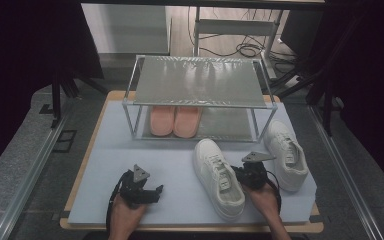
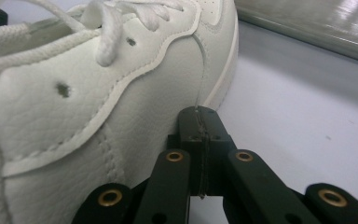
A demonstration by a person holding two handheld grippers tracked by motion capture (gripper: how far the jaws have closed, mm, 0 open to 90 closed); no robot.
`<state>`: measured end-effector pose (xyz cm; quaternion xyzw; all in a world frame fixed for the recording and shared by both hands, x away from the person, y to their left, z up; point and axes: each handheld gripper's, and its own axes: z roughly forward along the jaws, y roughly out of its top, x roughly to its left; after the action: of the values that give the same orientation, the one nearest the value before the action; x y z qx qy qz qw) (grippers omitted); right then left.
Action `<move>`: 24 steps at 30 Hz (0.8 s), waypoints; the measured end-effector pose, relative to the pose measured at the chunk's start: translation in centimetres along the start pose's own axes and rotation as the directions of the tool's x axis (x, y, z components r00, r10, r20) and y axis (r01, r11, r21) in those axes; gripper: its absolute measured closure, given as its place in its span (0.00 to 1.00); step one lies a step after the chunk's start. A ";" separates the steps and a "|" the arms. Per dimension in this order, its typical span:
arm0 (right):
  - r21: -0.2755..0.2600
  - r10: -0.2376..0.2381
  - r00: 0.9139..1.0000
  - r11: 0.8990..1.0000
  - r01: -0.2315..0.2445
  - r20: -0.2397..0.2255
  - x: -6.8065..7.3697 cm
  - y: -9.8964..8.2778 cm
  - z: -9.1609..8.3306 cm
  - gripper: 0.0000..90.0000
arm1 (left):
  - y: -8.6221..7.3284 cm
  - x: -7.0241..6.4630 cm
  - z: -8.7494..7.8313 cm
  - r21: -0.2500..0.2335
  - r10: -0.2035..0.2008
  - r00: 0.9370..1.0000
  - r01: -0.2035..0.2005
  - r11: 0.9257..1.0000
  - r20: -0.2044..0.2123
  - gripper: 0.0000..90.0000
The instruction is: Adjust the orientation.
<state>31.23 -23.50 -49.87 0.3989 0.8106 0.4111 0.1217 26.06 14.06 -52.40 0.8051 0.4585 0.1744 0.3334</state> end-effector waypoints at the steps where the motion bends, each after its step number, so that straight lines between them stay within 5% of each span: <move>1: 0.003 -0.006 1.000 1.000 0.006 -0.003 0.1 0.1 0.2 1.00 | 0.0 0.0 0.0 0.000 0.000 1.000 0.000 1.000 -0.001 0.15; 24: 0.057 -0.117 0.988 0.991 0.123 -0.105 4.3 3.4 4.4 1.00 | 0.0 0.0 0.0 0.000 0.001 1.000 -0.001 1.000 -0.001 0.15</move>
<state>32.55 -16.63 -49.49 0.3317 0.8509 0.3967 0.0921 26.05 14.06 -52.40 0.8053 0.4581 0.1748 0.3331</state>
